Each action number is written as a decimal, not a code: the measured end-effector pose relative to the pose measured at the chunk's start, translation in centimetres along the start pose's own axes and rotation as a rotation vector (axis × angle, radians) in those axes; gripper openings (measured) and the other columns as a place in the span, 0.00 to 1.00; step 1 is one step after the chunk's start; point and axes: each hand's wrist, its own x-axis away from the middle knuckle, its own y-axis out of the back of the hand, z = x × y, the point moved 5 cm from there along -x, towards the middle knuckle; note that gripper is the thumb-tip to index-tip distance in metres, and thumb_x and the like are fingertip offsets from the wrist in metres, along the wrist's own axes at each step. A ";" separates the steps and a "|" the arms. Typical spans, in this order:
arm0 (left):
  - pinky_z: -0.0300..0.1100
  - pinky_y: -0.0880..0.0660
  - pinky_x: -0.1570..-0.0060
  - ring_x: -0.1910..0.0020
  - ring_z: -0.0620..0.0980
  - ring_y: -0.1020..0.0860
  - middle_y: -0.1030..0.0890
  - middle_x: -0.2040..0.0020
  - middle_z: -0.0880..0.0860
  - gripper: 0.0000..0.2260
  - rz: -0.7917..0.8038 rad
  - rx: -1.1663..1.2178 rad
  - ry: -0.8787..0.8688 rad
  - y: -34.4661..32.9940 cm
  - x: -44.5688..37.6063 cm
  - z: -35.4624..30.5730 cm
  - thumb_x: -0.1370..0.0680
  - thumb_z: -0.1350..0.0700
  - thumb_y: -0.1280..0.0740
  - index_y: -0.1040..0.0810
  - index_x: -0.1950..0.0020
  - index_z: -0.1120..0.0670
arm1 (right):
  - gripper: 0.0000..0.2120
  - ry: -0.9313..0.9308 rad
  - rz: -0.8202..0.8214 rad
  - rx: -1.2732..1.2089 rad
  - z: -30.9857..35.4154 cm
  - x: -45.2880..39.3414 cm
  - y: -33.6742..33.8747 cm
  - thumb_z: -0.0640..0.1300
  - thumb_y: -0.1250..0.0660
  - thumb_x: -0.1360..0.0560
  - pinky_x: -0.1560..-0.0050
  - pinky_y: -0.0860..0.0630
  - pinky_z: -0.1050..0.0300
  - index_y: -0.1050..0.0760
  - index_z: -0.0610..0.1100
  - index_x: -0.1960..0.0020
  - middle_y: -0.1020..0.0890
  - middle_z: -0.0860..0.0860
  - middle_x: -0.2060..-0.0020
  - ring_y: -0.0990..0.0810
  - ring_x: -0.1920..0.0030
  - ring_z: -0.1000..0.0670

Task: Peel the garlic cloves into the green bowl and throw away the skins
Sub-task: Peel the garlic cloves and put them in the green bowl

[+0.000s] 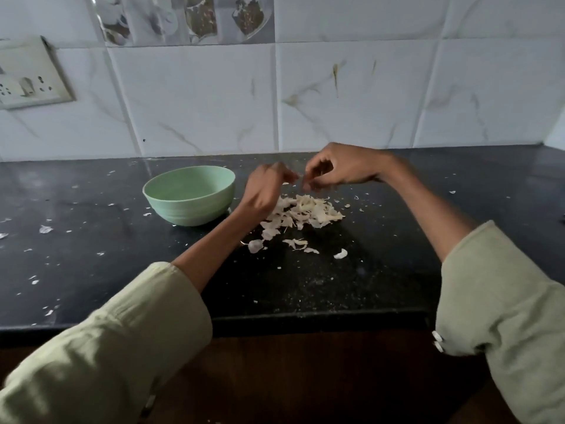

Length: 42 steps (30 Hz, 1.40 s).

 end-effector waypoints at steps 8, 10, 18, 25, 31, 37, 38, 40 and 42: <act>0.43 0.26 0.50 0.47 0.51 0.16 0.13 0.51 0.56 0.31 0.066 0.054 0.047 -1.2 -1.4 2.3 0.17 0.40 0.49 0.13 0.53 0.58 | 0.10 -0.035 0.165 0.082 0.6 -1.3 -3.0 0.51 0.20 0.28 0.54 0.25 0.48 0.15 0.52 0.49 0.14 0.51 0.57 0.19 0.58 0.48; 0.45 0.25 0.47 0.48 0.52 0.15 0.12 0.53 0.56 0.31 0.086 0.041 0.035 -1.3 -1.6 2.3 0.16 0.41 0.50 0.13 0.55 0.58 | 0.09 -0.043 0.136 0.082 0.5 -1.2 -2.9 0.48 0.21 0.27 0.53 0.24 0.48 0.14 0.49 0.48 0.13 0.50 0.56 0.18 0.58 0.49; 0.44 0.24 0.50 0.51 0.51 0.16 0.13 0.52 0.57 0.27 0.081 0.082 0.058 -1.0 -1.6 2.2 0.12 0.46 0.47 0.14 0.51 0.60 | 0.06 -0.016 0.040 0.050 0.6 -0.9 -1.7 0.44 0.25 0.23 0.45 0.20 0.43 0.15 0.46 0.47 0.12 0.50 0.52 0.15 0.50 0.42; 0.36 0.27 0.57 0.52 0.47 0.15 0.13 0.52 0.57 0.28 0.060 0.088 0.061 -1.0 -1.3 1.9 0.12 0.46 0.48 0.14 0.48 0.62 | 0.09 -0.027 0.016 -0.030 0.4 -0.9 -1.4 0.46 0.20 0.28 0.50 0.21 0.54 0.15 0.45 0.49 0.12 0.51 0.55 0.15 0.53 0.50; 0.34 0.26 0.60 0.57 0.46 0.16 0.12 0.54 0.55 0.28 0.085 0.102 0.048 -0.9 -1.2 1.8 0.12 0.45 0.48 0.14 0.50 0.61 | 0.07 -0.061 -0.012 -0.082 0.0 -0.3 -0.8 0.46 0.26 0.22 0.63 0.27 0.68 0.15 0.43 0.47 0.14 0.52 0.61 0.20 0.64 0.59; 0.35 0.24 0.56 0.54 0.51 0.17 0.13 0.53 0.60 0.14 0.133 0.105 0.027 -0.8 -0.8 1.5 0.17 0.59 0.39 0.16 0.49 0.65 | 0.06 -0.094 -0.082 -0.100 -0.6 0.0 0.0 0.45 0.28 0.20 0.60 0.22 0.64 0.16 0.43 0.48 0.13 0.51 0.58 0.17 0.61 0.58; 0.32 0.25 0.58 0.53 0.51 0.16 0.13 0.53 0.59 0.13 0.153 0.097 0.015 -0.8 -0.7 1.4 0.17 0.60 0.38 0.16 0.48 0.64 | 0.06 -0.103 -0.100 -0.117 -0.8 0.0 0.3 0.46 0.27 0.21 0.60 0.22 0.65 0.16 0.43 0.48 0.13 0.51 0.57 0.17 0.60 0.58; 0.32 0.25 0.57 0.49 0.49 0.15 0.12 0.54 0.54 0.11 0.201 0.049 -0.021 -1.0 -0.5 1.2 0.18 0.58 0.36 0.15 0.47 0.61 | 0.06 -0.118 -0.122 -0.134 -1.1 0.1 0.6 0.46 0.27 0.21 0.60 0.22 0.65 0.16 0.43 0.48 0.13 0.49 0.56 0.17 0.60 0.58; 0.39 0.24 0.47 0.47 0.48 0.15 0.12 0.54 0.49 0.09 0.230 -0.017 -0.056 -1.1 -0.6 1.2 0.19 0.54 0.33 0.14 0.50 0.56 | 0.05 -0.131 -0.130 -0.144 -1.3 0.1 0.6 0.44 0.27 0.20 0.60 0.22 0.64 0.16 0.43 0.48 0.13 0.49 0.57 0.17 0.61 0.58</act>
